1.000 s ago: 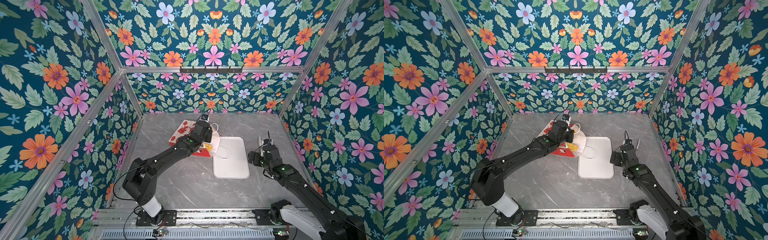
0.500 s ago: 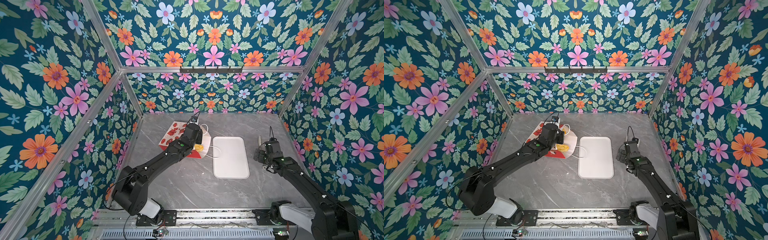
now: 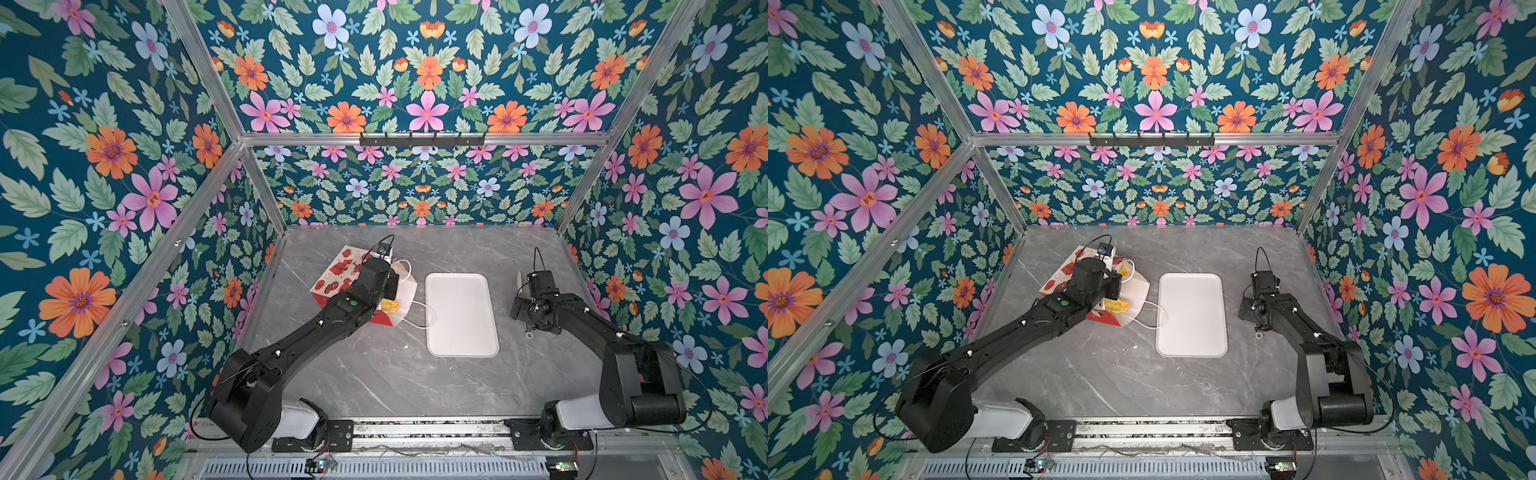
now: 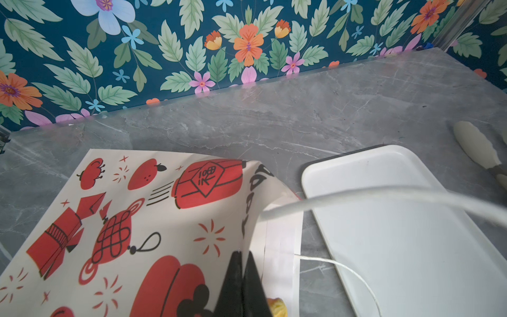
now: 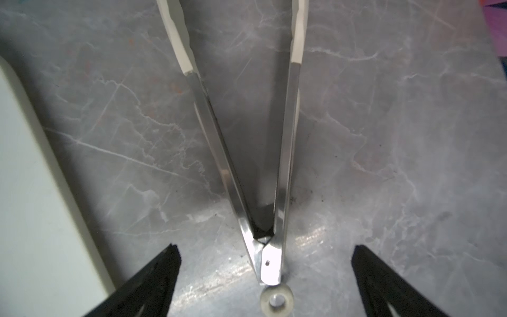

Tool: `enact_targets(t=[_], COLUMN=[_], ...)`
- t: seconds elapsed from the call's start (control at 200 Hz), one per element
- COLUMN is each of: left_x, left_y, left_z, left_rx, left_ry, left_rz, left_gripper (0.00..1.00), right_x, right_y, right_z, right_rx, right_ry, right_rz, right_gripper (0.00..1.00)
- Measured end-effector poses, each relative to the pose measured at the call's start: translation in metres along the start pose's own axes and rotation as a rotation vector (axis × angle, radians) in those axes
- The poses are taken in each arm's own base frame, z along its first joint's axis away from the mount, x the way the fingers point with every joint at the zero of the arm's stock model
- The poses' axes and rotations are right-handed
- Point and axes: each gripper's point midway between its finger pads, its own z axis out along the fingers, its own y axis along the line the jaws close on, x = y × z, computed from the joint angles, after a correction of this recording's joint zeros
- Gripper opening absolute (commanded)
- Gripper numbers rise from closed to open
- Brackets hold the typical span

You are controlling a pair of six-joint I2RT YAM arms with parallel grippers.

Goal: Take the fake bread out of the paper bag
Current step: 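Lower the right gripper and grasp the silver tongs by their handle, then lift the tongs with the right gripper and move them toward the bag opening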

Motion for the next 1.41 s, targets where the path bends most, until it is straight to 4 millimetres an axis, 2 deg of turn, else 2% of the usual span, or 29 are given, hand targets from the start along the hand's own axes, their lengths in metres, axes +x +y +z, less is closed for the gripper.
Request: enact_targets(t=[0.12, 0.19, 0.3, 0.42, 0.565, 0.63, 0.71, 0.775, 0.845, 0.945, 1.045, 1.125, 1.185, 1.305, 1.405], left_x=[0.004, 0.007, 0.01, 0.013, 0.014, 0.013, 0.011, 0.01, 0.008, 0.007, 0.004, 0.0, -0.003, -0.005, -0.003], left_y=[-0.001, -0.001, -0.004, -0.007, -0.007, -0.006, -0.005, -0.005, -0.004, -0.004, -0.002, -0.001, -0.001, 0.0, 0.001], left_z=[-0.005, -0.007, -0.006, -0.004, -0.003, -0.003, -0.003, -0.003, -0.004, -0.005, -0.008, -0.012, -0.014, -0.018, -0.019], left_rx=[0.023, 0.027, 0.047, 0.06, 0.066, 0.067, 0.066, 0.065, 0.064, 0.064, 0.062, 0.062, 0.061, 0.06, 0.059], left_ry=[-0.007, -0.01, -0.005, 0.0, 0.002, -0.002, -0.007, -0.012, -0.015, -0.019, -0.027, -0.038, -0.046, -0.057, -0.054], left_rz=[0.013, 0.013, 0.013, 0.013, 0.012, 0.01, 0.006, 0.005, 0.004, 0.003, 0.004, 0.003, 0.006, 0.015, 0.016], left_gripper=[0.0, 0.0, 0.0, 0.0, 0.0, 0.0, 0.0, 0.0, 0.0, 0.0, 0.0, 0.0, 0.0, 0.0, 0.0], right_x=[-0.004, -0.005, -0.006, -0.012, -0.014, -0.014, -0.009, 0.001, 0.004, 0.006, 0.024, 0.046, 0.071, 0.123, 0.159], right_y=[-0.005, -0.001, 0.004, 0.011, 0.016, 0.013, 0.01, 0.008, 0.018, 0.056, 0.102, 0.134, 0.155, 0.177, 0.186], right_z=[0.015, 0.022, 0.037, 0.043, 0.046, 0.046, 0.041, 0.027, 0.002, -0.037, -0.081, -0.114, -0.135, -0.165, -0.178], right_rx=[0.016, 0.009, 0.012, -0.006, -0.025, -0.016, -0.015, -0.014, -0.047, -0.165, -0.32, -0.438, -0.519, -0.592, -0.644], right_ry=[0.044, 0.073, 0.111, 0.118, 0.119, 0.106, 0.106, 0.117, 0.088, 0.029, 0.016, 0.036, 0.079, 0.153, 0.213], right_rz=[0.02, 0.003, -0.018, -0.033, -0.036, -0.029, -0.035, -0.048, -0.083, -0.18, -0.329, -0.462, -0.576, -0.803, -0.95], right_gripper=[0.98, 0.96, 0.83, 0.58, 0.19, 0.1, 0.06, 0.05, 0.05, 0.05, 0.03, 0.03, 0.03, 0.03, 0.03])
